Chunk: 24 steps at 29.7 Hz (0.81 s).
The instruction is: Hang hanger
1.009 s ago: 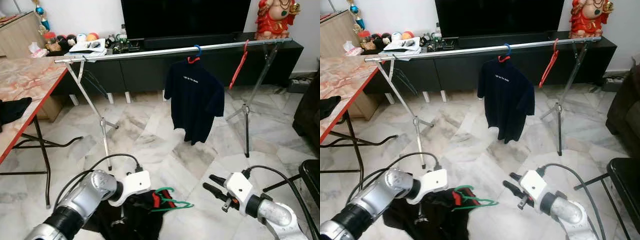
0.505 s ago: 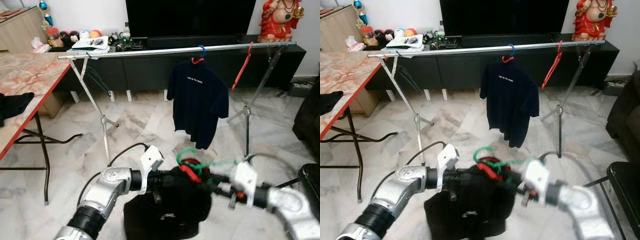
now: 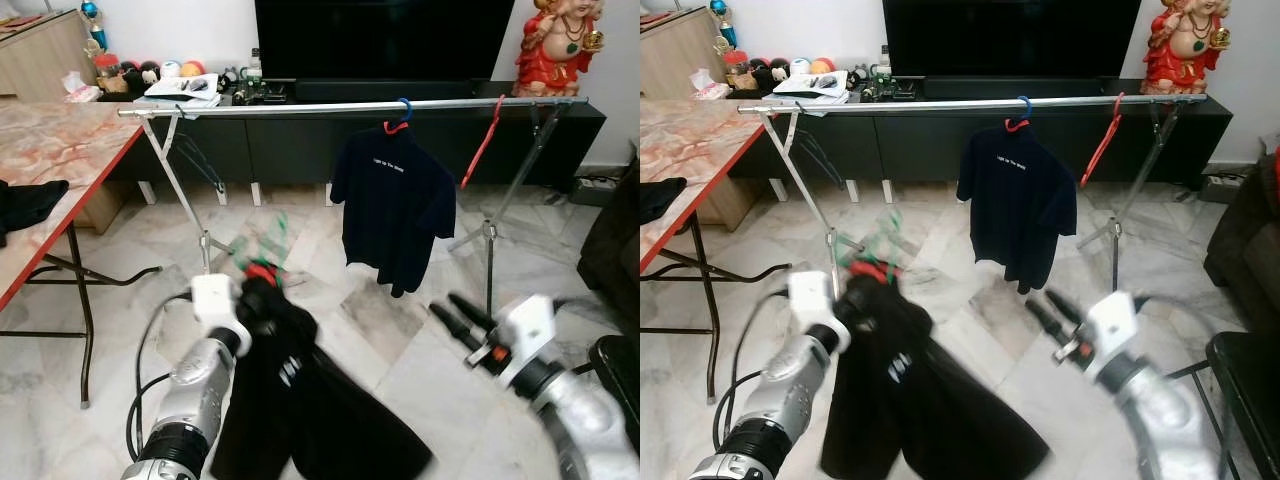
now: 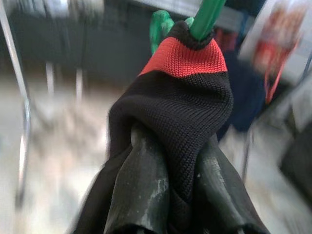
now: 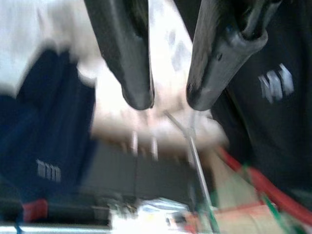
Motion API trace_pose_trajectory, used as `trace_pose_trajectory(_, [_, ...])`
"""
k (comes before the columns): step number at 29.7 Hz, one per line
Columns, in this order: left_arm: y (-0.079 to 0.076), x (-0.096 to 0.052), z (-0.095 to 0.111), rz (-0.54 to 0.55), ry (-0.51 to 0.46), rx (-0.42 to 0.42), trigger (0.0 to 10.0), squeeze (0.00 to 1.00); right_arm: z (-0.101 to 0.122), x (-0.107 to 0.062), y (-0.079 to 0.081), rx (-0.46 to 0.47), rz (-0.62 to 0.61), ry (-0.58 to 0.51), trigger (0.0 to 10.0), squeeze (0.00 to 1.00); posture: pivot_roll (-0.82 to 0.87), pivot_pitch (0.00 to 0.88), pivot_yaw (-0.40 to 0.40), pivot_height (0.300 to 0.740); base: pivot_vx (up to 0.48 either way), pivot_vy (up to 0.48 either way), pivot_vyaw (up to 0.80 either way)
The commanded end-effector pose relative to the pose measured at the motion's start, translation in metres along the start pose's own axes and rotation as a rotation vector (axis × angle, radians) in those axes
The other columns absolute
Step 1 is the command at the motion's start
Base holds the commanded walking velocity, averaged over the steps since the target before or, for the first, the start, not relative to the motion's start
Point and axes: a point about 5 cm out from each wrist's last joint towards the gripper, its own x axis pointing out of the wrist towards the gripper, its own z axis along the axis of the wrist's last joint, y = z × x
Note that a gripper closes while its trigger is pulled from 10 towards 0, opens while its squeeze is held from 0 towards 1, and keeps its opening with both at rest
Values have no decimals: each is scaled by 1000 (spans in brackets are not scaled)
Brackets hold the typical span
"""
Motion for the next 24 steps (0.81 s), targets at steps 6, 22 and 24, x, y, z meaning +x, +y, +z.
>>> trace_pose_trajectory(6, [-42, 10, 44, -64, -343, 63, 10000, 0, -39, 3, 13, 78, -188, 123, 10000, 0, -46, 6, 18, 740, 0, 0, 0])
trace_pose_trajectory(22, [-37, 12, 64, 85, -512, 151, 10000, 0, -32, 6, 3, 62, -356, 47, 10000, 0, -49, 44, 23, 740, 0, 0, 0])
trace_pose_trajectory(24, [-36, 11, 62, 75, -499, 177, 10000, 0, -27, 8, 1, 59, -375, 26, 10000, 0, -48, 46, 26, 740, 0, 0, 0])
